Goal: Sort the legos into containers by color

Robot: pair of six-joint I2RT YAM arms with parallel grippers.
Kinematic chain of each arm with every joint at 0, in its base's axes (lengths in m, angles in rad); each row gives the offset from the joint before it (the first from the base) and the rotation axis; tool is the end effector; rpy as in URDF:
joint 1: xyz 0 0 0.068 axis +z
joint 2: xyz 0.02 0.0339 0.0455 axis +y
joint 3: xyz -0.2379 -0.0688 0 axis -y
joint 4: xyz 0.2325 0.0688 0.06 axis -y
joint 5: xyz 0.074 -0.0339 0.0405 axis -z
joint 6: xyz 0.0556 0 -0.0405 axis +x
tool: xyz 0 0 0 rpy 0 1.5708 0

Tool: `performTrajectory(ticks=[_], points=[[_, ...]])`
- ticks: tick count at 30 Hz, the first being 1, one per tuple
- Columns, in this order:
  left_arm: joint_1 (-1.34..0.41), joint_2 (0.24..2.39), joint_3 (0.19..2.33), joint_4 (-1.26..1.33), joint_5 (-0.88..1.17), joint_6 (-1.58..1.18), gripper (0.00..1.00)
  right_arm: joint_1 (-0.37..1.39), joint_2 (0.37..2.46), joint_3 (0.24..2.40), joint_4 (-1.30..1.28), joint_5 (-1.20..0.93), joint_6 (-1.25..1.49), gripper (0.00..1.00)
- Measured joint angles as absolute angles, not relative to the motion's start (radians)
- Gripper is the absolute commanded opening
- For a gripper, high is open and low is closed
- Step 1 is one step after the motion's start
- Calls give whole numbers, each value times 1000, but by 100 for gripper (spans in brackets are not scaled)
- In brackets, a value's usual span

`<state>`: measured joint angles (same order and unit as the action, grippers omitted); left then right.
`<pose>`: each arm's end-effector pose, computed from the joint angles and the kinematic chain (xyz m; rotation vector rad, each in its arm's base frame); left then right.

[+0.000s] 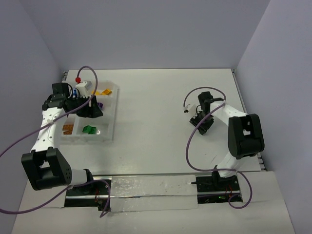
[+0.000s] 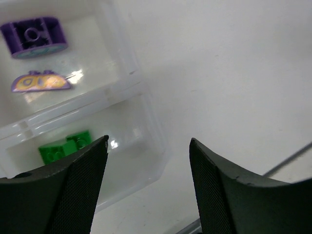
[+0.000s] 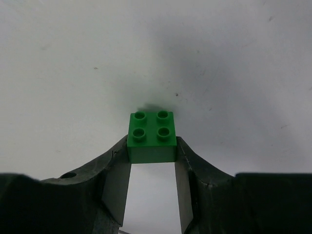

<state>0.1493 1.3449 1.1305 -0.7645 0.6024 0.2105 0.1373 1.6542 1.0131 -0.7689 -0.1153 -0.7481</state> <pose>0.2751 0.0095 0.2551 0.3001 2.3872 -0.6014 0.2792 0.0450 0.1320 -1.2772 2.6619 0.0910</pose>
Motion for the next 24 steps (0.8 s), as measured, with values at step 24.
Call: performTrajectory(ticks=[24], points=[[68,1474,1088,-8,1309,-882,99,658,1706,1539,-122,-653,-169,0]])
